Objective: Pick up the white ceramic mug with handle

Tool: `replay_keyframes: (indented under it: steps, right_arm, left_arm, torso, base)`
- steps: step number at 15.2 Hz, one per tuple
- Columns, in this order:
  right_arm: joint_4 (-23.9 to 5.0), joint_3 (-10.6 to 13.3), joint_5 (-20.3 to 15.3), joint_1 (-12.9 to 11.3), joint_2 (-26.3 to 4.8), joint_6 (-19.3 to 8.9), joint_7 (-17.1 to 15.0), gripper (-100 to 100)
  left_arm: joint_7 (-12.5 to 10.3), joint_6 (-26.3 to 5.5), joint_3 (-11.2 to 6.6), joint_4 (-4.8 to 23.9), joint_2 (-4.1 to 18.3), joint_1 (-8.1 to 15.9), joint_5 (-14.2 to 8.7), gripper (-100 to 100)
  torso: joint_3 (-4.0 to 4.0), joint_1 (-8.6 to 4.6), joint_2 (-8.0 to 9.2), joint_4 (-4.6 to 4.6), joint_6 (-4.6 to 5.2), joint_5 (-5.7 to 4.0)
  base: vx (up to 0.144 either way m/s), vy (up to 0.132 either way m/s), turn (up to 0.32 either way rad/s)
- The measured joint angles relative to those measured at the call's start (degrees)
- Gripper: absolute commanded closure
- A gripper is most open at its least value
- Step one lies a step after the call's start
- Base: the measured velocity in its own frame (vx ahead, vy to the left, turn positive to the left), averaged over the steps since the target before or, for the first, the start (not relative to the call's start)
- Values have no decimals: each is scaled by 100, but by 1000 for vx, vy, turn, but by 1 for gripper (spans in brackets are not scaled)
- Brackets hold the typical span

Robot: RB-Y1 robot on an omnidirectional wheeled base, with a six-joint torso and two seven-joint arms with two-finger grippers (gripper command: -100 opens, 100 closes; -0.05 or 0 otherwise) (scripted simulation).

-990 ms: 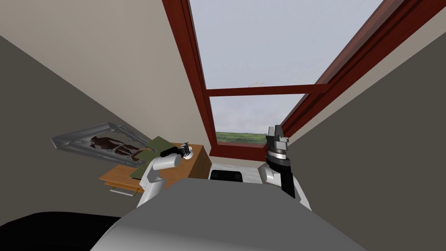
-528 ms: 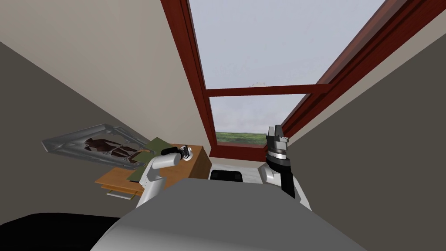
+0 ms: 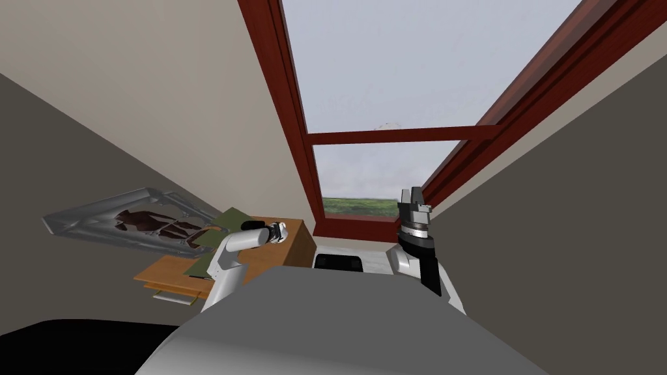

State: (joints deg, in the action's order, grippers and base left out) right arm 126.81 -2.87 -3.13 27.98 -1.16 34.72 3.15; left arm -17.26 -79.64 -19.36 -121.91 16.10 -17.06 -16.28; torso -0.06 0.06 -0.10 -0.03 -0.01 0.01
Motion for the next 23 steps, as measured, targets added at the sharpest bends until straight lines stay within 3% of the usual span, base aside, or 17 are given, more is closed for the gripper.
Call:
replay_keyframes:
  steps: [23]
  right_arm:
    - [0, 0, 0, 0, 0, 0, 0, 0]
  left_arm:
    - [-190, -2559, -336, 240, 68, 294, -321, -100]
  torso:
    - [-5, 5, -10, -2, 0, 1]
  base:
    - [34, 21, -17]
